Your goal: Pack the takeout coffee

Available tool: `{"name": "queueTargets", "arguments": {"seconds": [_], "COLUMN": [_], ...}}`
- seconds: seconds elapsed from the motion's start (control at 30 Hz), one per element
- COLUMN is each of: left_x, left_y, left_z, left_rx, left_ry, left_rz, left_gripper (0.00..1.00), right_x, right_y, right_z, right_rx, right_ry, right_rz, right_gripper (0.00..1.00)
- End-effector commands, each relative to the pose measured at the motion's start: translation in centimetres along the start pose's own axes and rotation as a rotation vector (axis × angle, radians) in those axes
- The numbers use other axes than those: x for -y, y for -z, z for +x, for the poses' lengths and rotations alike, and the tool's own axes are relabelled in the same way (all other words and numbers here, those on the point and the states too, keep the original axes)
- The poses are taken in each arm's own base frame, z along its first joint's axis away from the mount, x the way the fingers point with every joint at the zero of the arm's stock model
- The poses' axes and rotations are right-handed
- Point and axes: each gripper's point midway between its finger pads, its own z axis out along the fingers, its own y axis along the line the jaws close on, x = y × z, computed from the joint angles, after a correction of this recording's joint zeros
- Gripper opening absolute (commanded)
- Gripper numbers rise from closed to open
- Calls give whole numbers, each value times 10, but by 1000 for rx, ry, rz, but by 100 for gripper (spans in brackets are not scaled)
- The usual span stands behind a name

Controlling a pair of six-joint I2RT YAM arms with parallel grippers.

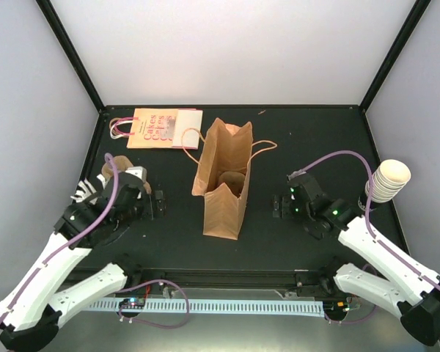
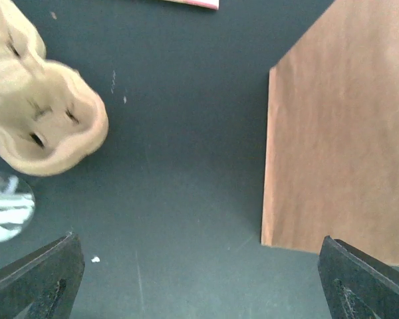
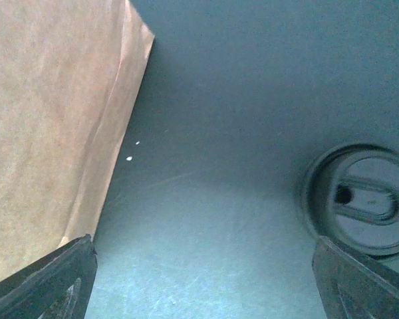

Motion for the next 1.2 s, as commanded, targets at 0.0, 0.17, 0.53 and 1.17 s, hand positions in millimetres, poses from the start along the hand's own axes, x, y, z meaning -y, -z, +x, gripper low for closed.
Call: {"name": "queueTargets", "arguments": {"seconds": [0.0, 0.17, 0.53, 1.17], "left_x": [11, 45, 88, 91], "left_y": [-23, -53, -84, -131], "left_z": [20, 69, 136, 162], "left_rx": [-44, -224, -228, -155], "left_ry": [94, 109, 93, 74], "left_rz": [81, 292, 659, 673], "left_gripper": [99, 90, 78, 54], "right_x": [-23, -66, -116, -127], "right_y": [-13, -15, -22, -69], "right_z": [10, 33, 97, 108], "right_rx": [-70, -140, -94, -41], "right_ry": [-55, -6, 122, -20], "right_rz": [-120, -399, -617, -553], "right_gripper": [90, 86, 81, 73]}}
